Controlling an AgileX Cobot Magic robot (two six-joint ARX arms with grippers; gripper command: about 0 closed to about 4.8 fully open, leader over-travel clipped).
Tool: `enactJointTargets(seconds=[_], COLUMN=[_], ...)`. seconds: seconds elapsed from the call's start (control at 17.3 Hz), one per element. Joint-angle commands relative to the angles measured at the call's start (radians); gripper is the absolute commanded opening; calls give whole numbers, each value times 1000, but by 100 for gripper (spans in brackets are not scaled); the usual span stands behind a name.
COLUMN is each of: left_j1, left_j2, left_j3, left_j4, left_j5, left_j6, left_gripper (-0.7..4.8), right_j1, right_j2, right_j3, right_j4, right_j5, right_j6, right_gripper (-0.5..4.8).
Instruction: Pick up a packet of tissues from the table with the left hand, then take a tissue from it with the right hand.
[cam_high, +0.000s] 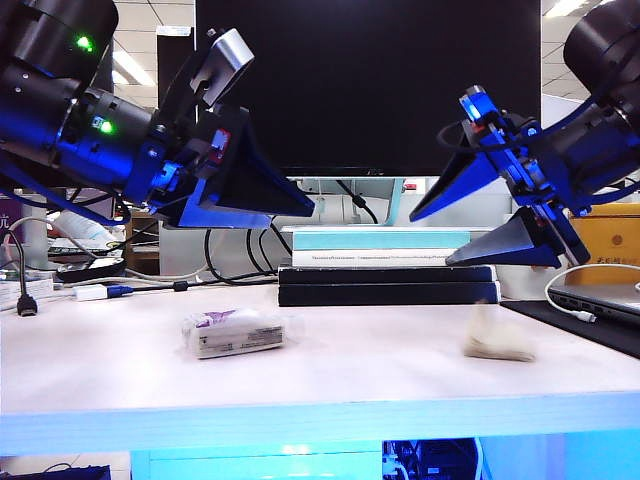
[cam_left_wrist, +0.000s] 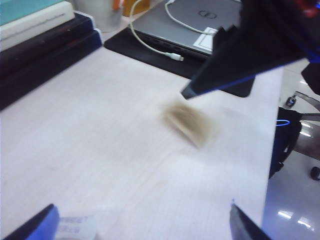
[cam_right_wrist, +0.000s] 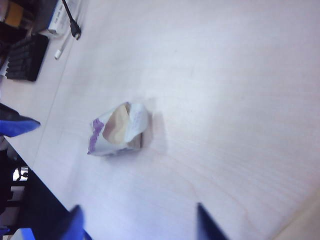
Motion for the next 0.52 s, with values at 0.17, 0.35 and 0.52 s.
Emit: enactJointTargets(seconds=[0.17, 0.35, 0.52], left_j1=[0, 0, 1], left_j2=[-2, -6, -25], left_j3=[2, 1, -1], left_j4=[-14, -14, -16], left_j5=[-2, -155, -200], left_j6=[9, 6, -10], left_gripper=[479, 479, 479], right_j1=[-1, -11, -18], right_j2=[-13, -85, -235], right_j3=[5, 5, 4], right_j4=[101, 187, 74], right_j5=[-209, -21, 247], right_j6=[79, 29, -131], right_gripper=[274, 266, 241])
